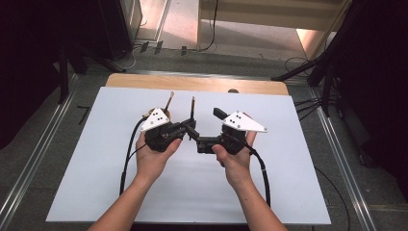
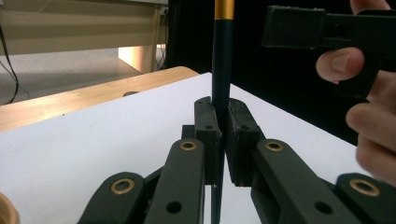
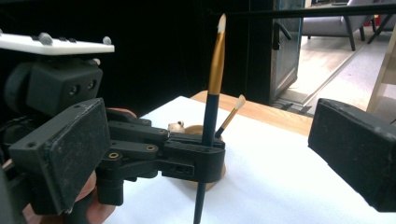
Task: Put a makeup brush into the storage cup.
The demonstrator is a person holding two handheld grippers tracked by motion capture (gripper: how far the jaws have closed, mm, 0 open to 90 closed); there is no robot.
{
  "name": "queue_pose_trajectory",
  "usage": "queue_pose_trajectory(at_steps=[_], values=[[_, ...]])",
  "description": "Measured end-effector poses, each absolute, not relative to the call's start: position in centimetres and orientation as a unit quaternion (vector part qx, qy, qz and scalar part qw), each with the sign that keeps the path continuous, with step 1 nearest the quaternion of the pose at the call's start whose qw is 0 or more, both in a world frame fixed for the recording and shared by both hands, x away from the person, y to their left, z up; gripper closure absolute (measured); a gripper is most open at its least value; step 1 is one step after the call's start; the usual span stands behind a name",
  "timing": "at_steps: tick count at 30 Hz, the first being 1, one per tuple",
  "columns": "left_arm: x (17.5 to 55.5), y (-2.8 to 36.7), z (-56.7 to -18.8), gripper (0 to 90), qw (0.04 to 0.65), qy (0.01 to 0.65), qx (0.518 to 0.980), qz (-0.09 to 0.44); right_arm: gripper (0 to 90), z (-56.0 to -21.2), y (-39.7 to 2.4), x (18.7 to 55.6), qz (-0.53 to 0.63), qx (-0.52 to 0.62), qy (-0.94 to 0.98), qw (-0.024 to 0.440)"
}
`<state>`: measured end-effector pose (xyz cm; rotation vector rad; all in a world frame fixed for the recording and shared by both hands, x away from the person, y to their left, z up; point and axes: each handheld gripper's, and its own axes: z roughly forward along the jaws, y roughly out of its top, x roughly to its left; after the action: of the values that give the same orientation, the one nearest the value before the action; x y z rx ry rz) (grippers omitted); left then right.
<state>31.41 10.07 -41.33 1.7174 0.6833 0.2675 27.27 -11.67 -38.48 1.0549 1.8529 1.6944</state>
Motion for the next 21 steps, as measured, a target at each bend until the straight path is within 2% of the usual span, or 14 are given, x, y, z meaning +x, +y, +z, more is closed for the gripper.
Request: queue_pose_trajectory(at_steps=[21], values=[[32.0, 11.8, -40.8, 85.2, 0.607, 0.297, 0.724, 0.14, 0.0, -39.5, -16.5, 25.9, 0.6, 0.382, 0.664, 0.23]])
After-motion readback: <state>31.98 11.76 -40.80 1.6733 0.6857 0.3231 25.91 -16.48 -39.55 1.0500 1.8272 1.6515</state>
